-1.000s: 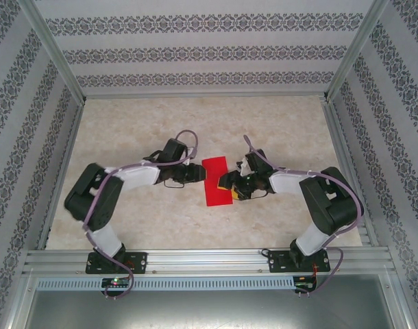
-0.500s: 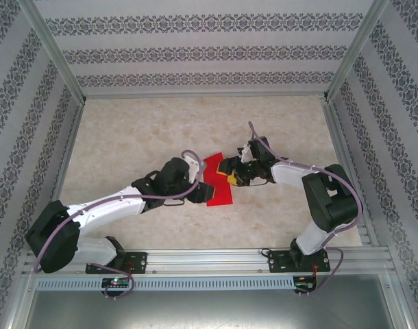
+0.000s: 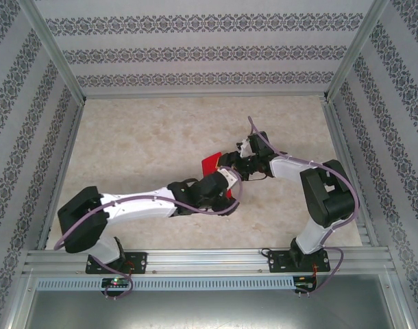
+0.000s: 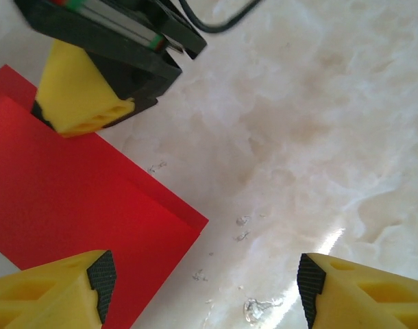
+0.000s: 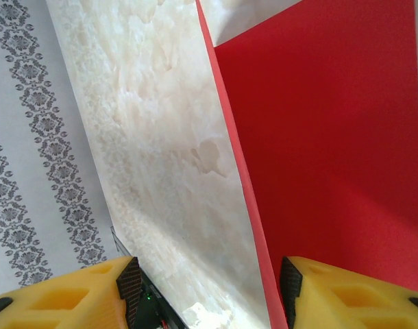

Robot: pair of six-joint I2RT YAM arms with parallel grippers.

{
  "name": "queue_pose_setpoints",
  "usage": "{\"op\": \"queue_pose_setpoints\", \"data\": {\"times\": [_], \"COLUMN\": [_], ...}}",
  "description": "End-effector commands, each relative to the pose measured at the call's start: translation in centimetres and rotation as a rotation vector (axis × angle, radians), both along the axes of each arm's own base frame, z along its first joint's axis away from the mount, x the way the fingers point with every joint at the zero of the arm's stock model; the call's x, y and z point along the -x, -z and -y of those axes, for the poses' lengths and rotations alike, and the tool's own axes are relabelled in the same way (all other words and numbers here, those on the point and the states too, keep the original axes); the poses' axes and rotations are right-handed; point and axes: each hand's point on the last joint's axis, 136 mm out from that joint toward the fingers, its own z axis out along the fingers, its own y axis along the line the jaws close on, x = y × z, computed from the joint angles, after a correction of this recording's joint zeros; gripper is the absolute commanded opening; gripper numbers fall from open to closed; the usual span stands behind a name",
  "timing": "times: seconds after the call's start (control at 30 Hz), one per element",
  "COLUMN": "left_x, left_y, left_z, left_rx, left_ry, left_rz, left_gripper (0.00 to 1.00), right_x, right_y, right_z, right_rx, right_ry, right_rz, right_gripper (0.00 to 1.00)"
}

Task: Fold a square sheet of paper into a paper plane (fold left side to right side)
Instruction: Fold the triangle a second time at the center of the table.

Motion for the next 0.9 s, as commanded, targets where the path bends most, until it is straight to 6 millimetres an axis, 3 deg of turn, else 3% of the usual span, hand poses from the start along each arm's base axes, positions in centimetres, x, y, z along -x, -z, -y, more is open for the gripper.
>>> {"op": "queue_pose_setpoints", "data": {"times": [0.0, 0.17, 0.33, 0.53, 0.63, 0.87], "left_x": [-0.1, -1.0, -2.1, -1.8, -1.7, -1.5], "left_y": [1.2, 2.9, 3.4, 4.1, 4.2, 4.1], "left_z": [-0.5, -0.9, -1.2, -0.6, -0.7, -0.7], "left_rx": [-0.153, -0.282, -0.404, -0.453, -0.454, -0.437], "left_ry": [-0.002, -0.052, -0.095, -0.073, -0.072, -0.066], "left_rz": [0.058, 0.098, 0.170, 0.186, 0.183, 0.174], "left_gripper": [0.74, 0.75, 0.77, 0.75, 0.67, 0.36], "right_x": [-0.4, -0.2, -0.2, -0.2, -0.1, -0.1], "right_y": [-0.4, -0.1, 0.0, 0.1, 0.2, 0.3], "right_z": [-0.1, 0.0, 0.0, 0.1, 0.1, 0.4], "right_rx": [-0.014, -0.009, -0.007, -0.001, 0.004, 0.023], "right_ry": [-0.012, -0.011, -0.008, -0.011, -0.011, -0.008], "right_rz": [0.000, -0.006, -0.009, -0.008, -0.009, -0.005], "right_gripper": [0.57, 0.58, 0.58, 0.57, 0.58, 0.58]}}
